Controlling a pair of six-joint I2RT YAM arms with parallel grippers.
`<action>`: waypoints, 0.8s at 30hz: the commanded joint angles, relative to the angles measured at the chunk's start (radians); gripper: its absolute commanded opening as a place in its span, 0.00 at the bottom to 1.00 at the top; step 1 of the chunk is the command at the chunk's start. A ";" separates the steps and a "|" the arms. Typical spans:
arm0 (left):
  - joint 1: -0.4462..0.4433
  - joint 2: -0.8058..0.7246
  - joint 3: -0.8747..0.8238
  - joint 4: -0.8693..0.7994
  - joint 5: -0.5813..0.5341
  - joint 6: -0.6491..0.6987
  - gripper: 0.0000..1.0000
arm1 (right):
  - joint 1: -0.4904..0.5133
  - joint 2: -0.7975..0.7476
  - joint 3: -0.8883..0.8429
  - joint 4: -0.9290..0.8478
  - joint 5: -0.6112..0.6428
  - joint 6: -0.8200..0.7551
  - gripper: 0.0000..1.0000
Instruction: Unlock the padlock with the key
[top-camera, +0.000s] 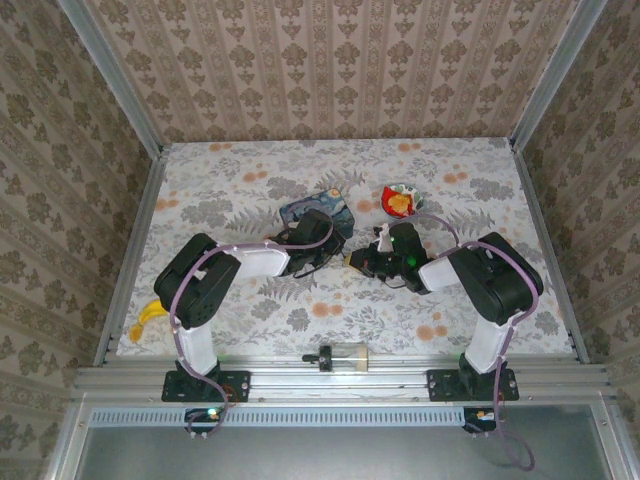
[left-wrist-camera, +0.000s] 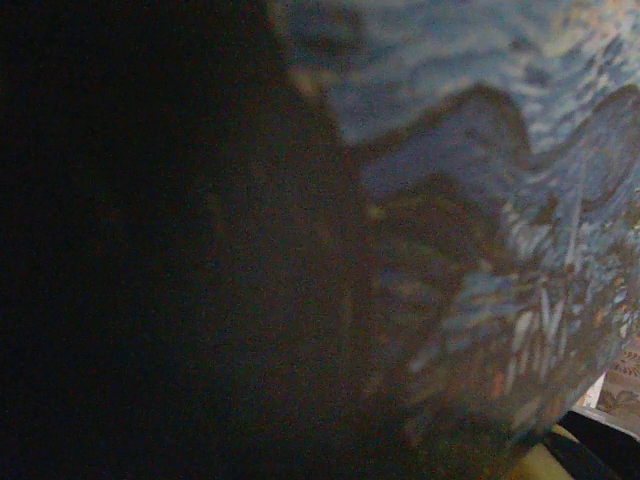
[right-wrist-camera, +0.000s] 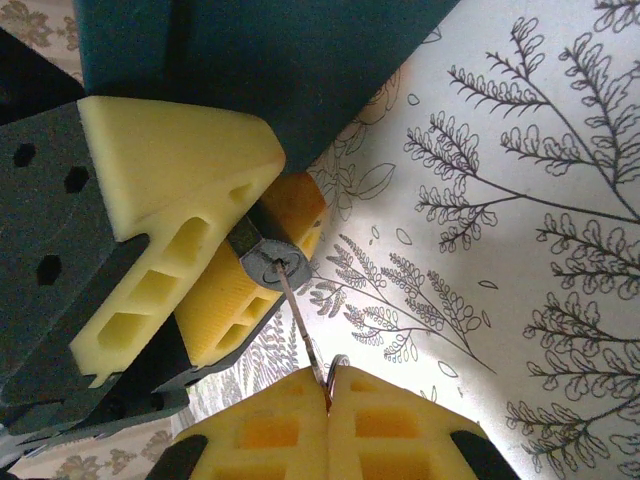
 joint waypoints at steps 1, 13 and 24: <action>-0.008 0.018 -0.044 -0.103 0.179 -0.100 0.00 | -0.013 -0.004 0.009 0.001 0.012 -0.006 0.00; 0.020 0.004 -0.035 -0.124 0.234 -0.052 0.00 | -0.061 0.041 0.097 -0.023 -0.119 -0.002 0.00; 0.020 0.010 -0.018 -0.123 0.264 -0.022 0.00 | -0.088 0.081 0.175 -0.071 -0.234 -0.007 0.00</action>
